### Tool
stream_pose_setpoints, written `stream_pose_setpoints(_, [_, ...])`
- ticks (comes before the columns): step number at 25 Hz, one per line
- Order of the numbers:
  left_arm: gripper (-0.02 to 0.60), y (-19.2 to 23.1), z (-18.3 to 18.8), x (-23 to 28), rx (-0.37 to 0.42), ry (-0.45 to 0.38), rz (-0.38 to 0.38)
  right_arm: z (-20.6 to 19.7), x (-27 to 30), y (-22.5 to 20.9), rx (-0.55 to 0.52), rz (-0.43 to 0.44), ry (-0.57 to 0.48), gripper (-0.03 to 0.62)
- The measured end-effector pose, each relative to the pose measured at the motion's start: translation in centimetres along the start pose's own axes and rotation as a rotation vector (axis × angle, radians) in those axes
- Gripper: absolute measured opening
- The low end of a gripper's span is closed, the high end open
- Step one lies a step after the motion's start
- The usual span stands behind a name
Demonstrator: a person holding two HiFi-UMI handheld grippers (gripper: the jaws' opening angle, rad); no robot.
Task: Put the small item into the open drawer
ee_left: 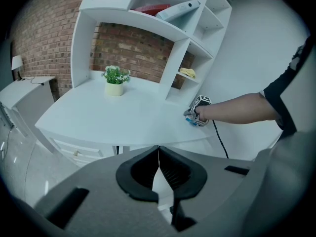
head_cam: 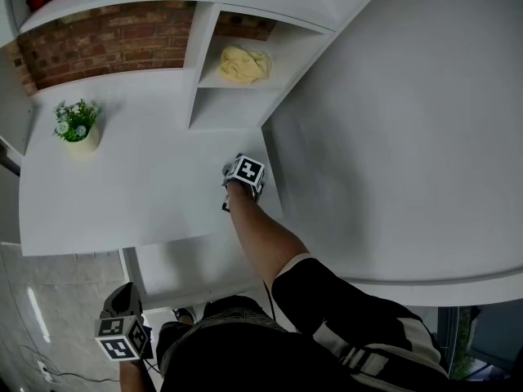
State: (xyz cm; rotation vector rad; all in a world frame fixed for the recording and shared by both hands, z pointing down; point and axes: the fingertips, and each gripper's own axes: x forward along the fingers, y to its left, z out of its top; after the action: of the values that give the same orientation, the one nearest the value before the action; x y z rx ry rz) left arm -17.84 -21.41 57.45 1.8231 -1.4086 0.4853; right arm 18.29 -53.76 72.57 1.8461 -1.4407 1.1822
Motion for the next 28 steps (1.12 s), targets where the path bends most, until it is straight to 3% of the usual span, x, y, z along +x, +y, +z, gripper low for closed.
stream_pose_setpoints(14, [0.018, -1.6, 2.1, -1.3, 0.069, -0.069, -0.061, 1.4, -6.5, 0.6, 0.05, 0.206, -0.066, 0.453])
stream_pose_setpoints(28, [0.018, -3.7, 2.8, -0.8, 0.163, -0.081, -0.134, 1.9, -18.4, 3.0, 0.029, 0.517, -0.202, 0.453])
